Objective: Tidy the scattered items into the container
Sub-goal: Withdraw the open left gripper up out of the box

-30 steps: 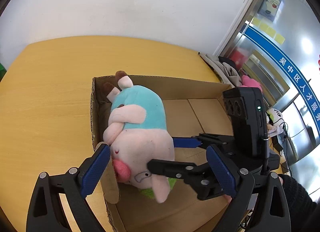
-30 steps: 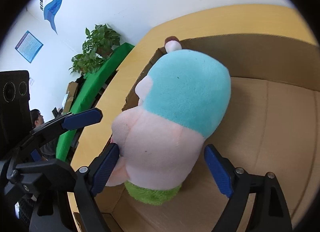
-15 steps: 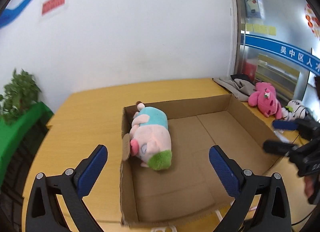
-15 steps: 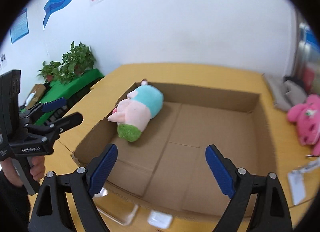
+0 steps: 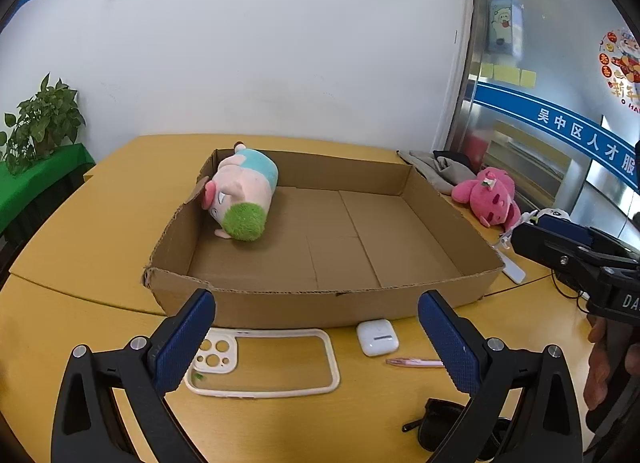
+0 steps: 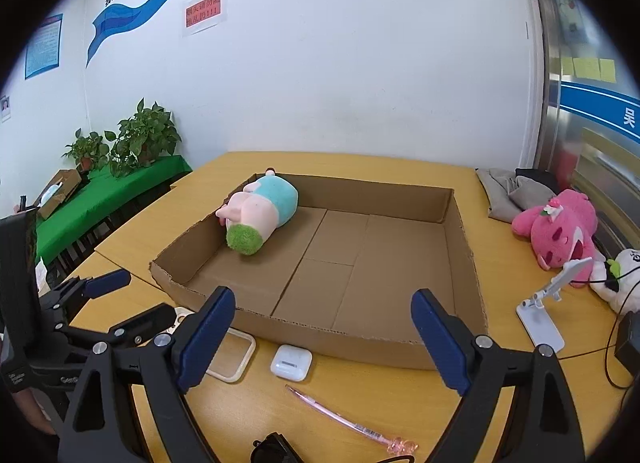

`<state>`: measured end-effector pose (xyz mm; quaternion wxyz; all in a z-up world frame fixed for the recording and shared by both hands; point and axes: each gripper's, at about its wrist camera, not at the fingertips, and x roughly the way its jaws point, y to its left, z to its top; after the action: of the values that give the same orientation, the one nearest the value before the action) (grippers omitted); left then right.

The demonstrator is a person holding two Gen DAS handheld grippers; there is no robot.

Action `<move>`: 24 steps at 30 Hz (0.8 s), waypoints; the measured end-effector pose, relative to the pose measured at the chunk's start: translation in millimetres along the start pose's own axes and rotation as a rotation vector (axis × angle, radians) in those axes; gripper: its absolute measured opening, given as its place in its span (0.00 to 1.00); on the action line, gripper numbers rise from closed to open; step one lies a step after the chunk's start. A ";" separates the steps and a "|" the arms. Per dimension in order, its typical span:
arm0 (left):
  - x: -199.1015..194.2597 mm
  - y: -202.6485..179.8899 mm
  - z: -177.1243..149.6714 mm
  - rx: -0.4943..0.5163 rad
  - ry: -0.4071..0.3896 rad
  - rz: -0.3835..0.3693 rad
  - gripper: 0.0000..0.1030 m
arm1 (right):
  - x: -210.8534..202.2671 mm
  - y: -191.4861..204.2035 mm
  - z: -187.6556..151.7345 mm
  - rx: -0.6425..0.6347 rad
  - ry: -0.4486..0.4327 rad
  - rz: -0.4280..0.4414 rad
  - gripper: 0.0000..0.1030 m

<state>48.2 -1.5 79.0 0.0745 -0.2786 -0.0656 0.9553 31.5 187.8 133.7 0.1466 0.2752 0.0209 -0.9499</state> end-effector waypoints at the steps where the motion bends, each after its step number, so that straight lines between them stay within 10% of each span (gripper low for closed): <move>1: -2.2 -2.9 -1.4 0.004 -0.001 -0.004 1.00 | -1.9 -1.8 -3.4 0.005 0.004 0.001 0.88; 24: -5.2 -20.6 -24.1 0.009 0.061 -0.045 1.00 | -34.9 -8.2 -18.4 -0.006 -0.047 -0.050 0.88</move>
<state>67.8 19.7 65.0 0.0993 -0.3055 -0.0651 0.9448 66.7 207.2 136.2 0.1243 0.2518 0.0271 -0.9594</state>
